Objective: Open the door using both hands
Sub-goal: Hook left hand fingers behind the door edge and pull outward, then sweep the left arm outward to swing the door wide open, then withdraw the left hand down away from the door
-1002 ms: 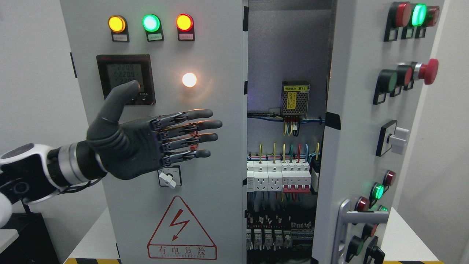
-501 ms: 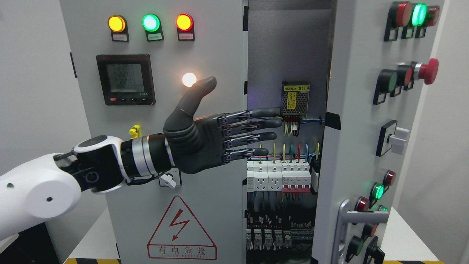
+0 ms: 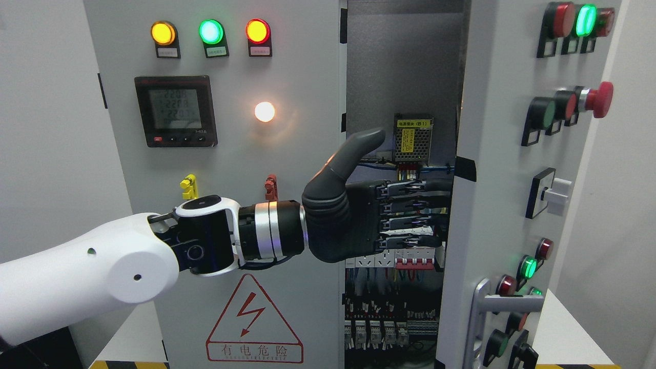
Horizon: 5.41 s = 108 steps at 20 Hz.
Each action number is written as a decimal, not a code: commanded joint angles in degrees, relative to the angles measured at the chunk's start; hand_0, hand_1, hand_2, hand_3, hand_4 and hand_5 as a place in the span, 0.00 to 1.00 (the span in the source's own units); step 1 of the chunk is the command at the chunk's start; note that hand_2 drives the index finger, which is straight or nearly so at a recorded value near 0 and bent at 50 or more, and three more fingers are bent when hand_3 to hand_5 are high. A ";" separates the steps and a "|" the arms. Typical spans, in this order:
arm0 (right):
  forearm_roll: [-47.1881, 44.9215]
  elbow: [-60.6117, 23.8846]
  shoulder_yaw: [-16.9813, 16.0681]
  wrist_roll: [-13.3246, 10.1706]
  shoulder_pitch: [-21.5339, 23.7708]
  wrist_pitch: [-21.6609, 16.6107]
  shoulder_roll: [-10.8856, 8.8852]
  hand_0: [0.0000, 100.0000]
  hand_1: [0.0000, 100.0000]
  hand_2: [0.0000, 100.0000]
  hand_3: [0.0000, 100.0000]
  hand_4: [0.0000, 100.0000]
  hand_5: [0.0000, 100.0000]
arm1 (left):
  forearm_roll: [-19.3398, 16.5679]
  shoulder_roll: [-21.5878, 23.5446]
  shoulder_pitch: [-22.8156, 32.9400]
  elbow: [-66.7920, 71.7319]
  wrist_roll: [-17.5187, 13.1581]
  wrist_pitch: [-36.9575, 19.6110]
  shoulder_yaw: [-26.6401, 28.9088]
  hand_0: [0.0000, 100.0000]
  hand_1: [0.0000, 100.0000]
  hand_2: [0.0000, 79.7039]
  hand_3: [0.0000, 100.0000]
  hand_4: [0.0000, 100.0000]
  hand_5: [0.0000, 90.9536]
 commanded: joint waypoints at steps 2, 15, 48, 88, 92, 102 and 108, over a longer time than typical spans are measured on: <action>0.01 0.00 0.00 -0.01 0.01 -0.07 0.00 0.11 0.00 0.00 0.00 0.00 0.00 | 2.25 -5.83 -0.26 0.34 -0.34 0.00 -0.08 0.00 0.00 0.00 0.00 0.03 0.00; 0.01 0.00 0.00 -0.01 0.01 -0.07 0.00 0.11 0.00 0.00 0.00 0.00 0.00 | 2.07 -9.96 -1.04 0.16 0.71 0.09 1.51 0.00 0.00 0.00 0.00 0.03 0.00; 0.01 0.00 0.00 -0.01 0.01 -0.07 0.00 0.11 0.00 0.00 0.00 0.00 0.00 | 1.55 -32.37 -5.97 0.42 22.07 -6.33 1.68 0.00 0.00 0.00 0.00 0.03 0.00; 0.01 0.00 0.00 -0.01 0.01 -0.07 0.00 0.11 0.00 0.00 0.00 0.00 0.00 | -24.98 1.18 29.60 -4.13 12.06 7.55 25.82 0.00 0.00 0.00 0.00 0.03 0.00; 0.01 0.00 0.00 -0.01 -0.07 -0.07 0.00 0.11 0.00 0.00 0.00 0.00 0.00 | -29.48 9.88 37.17 -8.88 9.34 8.44 30.42 0.00 0.00 0.00 0.00 0.03 0.00; 0.01 0.00 0.00 -0.01 0.01 -0.07 0.00 0.11 0.00 0.00 0.00 0.00 0.00 | -49.49 19.13 70.27 -9.60 -6.12 8.35 56.22 0.00 0.00 0.00 0.00 0.03 0.00; 0.01 0.00 0.00 -0.01 0.01 -0.07 0.00 0.11 0.00 0.00 0.00 0.00 0.00 | -64.26 18.69 93.66 -7.06 -11.23 8.26 73.81 0.00 0.00 0.00 0.00 0.03 0.00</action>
